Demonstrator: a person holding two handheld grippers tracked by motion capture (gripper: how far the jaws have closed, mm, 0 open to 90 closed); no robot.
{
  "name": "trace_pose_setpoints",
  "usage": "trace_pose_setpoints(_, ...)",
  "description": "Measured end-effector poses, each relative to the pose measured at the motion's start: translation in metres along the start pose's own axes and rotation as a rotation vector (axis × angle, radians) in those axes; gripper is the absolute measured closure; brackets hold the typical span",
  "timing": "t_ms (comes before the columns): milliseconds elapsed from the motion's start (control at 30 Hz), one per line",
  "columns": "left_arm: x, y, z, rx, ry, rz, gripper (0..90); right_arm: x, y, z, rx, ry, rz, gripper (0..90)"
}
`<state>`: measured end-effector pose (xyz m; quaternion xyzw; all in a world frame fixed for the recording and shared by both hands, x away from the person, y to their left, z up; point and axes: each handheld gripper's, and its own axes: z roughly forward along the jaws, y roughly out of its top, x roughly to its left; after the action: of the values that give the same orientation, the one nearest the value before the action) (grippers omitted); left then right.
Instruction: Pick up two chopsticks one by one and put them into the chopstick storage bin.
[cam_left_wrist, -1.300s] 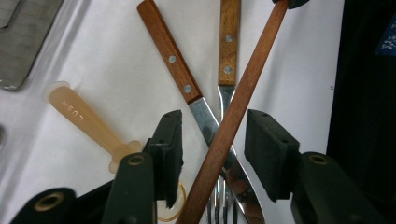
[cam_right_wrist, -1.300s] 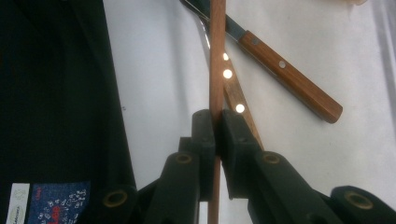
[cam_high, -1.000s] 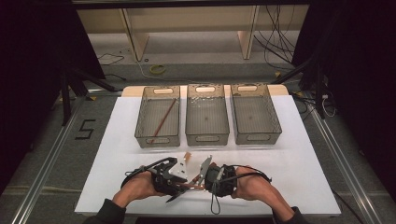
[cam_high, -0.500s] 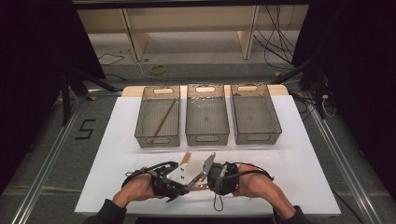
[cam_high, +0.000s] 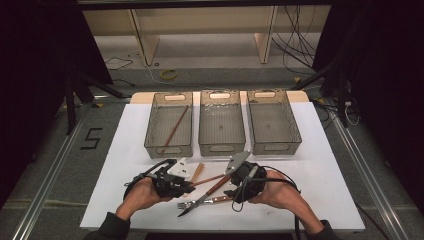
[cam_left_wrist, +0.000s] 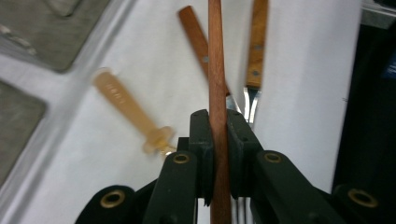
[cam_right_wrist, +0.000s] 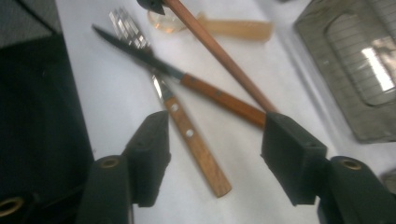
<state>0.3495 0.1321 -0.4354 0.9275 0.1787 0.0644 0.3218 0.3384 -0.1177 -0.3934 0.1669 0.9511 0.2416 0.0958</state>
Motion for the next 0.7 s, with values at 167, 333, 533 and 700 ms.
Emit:
trace_pose_setpoints(167,0.010,-0.004,-0.006,-0.033,0.042,-0.072,82.3,-0.005,-0.006,-0.006,-0.074,-0.028,0.045,39.3)
trace_pose_setpoints(333,0.020,-0.007,-0.015,-0.081,0.092,-0.142,82.4,-0.007,-0.017,-0.005,-0.122,-0.038,0.077,37.4)
trace_pose_setpoints(533,0.035,-0.009,-0.030,-0.141,0.156,-0.228,82.4,-0.011,-0.040,0.000,-0.141,-0.030,0.149,35.1)
trace_pose_setpoints(700,0.047,-0.012,-0.037,-0.165,0.187,-0.272,82.4,-0.009,-0.057,0.004,-0.140,-0.036,0.177,34.7)
